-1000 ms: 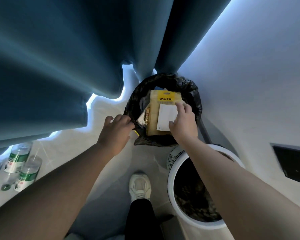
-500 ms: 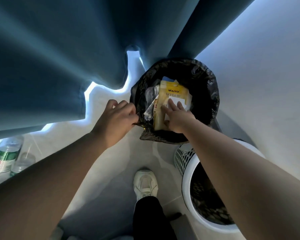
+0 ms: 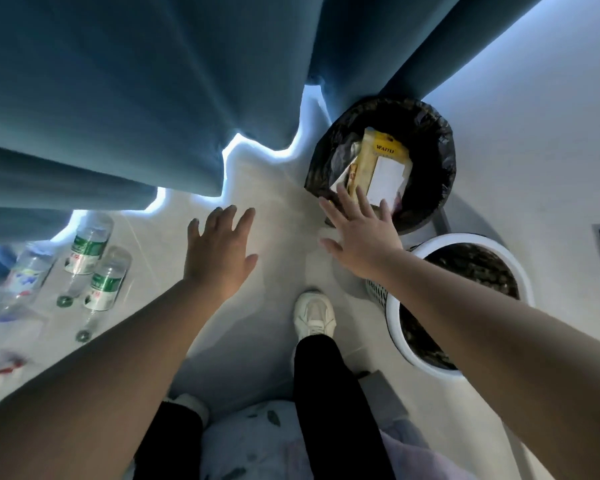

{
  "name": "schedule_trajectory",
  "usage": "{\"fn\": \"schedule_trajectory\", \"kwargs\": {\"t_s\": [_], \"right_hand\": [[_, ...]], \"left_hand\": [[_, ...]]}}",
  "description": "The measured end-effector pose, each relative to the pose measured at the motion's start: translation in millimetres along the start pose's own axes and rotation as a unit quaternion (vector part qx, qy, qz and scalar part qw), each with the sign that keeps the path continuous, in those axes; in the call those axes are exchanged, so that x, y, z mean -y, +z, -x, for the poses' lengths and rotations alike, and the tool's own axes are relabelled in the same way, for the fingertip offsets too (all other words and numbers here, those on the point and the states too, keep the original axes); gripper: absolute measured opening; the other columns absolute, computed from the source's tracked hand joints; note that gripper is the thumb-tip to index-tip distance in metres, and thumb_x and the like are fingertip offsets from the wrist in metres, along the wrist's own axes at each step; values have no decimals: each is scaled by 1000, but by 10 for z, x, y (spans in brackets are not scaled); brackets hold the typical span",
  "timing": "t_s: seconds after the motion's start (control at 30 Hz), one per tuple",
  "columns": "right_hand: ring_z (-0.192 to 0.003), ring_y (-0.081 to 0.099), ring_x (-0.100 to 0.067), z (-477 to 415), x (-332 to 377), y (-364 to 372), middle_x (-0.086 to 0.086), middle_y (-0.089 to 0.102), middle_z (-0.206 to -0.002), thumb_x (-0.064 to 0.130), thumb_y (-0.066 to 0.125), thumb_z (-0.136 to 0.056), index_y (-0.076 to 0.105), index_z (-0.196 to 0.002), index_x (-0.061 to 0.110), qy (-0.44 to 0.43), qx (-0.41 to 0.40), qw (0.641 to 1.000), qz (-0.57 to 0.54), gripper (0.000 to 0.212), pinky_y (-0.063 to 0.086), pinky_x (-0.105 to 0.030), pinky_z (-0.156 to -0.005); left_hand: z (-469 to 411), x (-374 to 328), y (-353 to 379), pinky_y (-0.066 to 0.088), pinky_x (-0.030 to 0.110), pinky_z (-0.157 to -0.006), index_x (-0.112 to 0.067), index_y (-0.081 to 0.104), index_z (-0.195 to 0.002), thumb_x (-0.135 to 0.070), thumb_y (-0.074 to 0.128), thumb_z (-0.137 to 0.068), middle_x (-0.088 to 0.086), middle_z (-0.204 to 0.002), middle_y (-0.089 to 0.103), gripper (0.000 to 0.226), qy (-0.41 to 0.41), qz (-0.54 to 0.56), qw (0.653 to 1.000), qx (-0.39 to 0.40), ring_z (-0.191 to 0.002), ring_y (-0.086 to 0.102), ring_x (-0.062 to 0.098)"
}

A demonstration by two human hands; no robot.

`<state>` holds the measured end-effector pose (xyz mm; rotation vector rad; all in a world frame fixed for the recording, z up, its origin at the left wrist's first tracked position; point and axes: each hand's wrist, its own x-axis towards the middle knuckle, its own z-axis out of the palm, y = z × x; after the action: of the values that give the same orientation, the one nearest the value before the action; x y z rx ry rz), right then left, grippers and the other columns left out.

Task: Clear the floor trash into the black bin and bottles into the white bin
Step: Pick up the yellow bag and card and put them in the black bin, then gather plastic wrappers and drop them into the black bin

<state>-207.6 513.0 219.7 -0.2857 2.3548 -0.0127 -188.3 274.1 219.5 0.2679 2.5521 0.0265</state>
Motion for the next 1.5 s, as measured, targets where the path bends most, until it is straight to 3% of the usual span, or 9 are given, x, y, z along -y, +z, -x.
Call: {"fn": "schedule_trajectory", "kwargs": {"t_s": [0.27,0.63,0.9,1.23,1.37,1.5], "right_hand": [[-148,-14,-29,86,1527,114,-1,-17,-161,57,31,-97,-6,-154,33,-62,-2,997,34,72,3,-58,-118],[-149,-6,-31,89,4185,447,-3,-17,-161,56,30,-97,-6,-154,29,-201,7,967,155,72,14,-56,-117],[-150,0,-29,471,5620,525,-3,-12,-162,54,36,-97,-4,-154,29,-242,44,952,181,74,17,-53,-117],[-147,15,-33,368,6554,498,-4,-5,-163,48,48,-95,-1,-154,30,-303,78,921,230,79,33,-48,-108],[-144,23,-34,-5,6871,854,-2,0,-163,42,52,-94,4,-154,31,-254,110,942,190,77,38,-48,-104],[-146,20,-29,-638,7119,1484,-2,3,-162,39,54,-93,10,-153,30,-215,132,957,146,75,37,-46,-106]], "left_hand": [[1071,1062,345,16,53,-114,-21,-1,-152,-54,44,-92,9,-161,2,82,-170,41,984,32,-147,5,31],[2660,2833,1143,7,54,-116,-22,-1,-153,-54,46,-92,9,-161,-6,83,-352,180,916,70,-148,-3,30],[3774,3916,1303,8,55,-117,-20,0,-153,-57,39,-93,9,-161,-4,80,-373,195,903,89,-148,-3,31],[4340,4515,1550,11,55,-116,-19,4,-152,-55,42,-92,7,-160,3,79,-458,269,841,101,-147,3,29],[4103,4874,2001,9,56,-115,-19,8,-151,-53,47,-91,9,-159,7,79,-449,275,845,90,-147,6,29],[3543,5356,2660,13,57,-114,-18,17,-148,-53,51,-89,9,-157,16,76,-408,230,883,43,-145,15,28]]}}
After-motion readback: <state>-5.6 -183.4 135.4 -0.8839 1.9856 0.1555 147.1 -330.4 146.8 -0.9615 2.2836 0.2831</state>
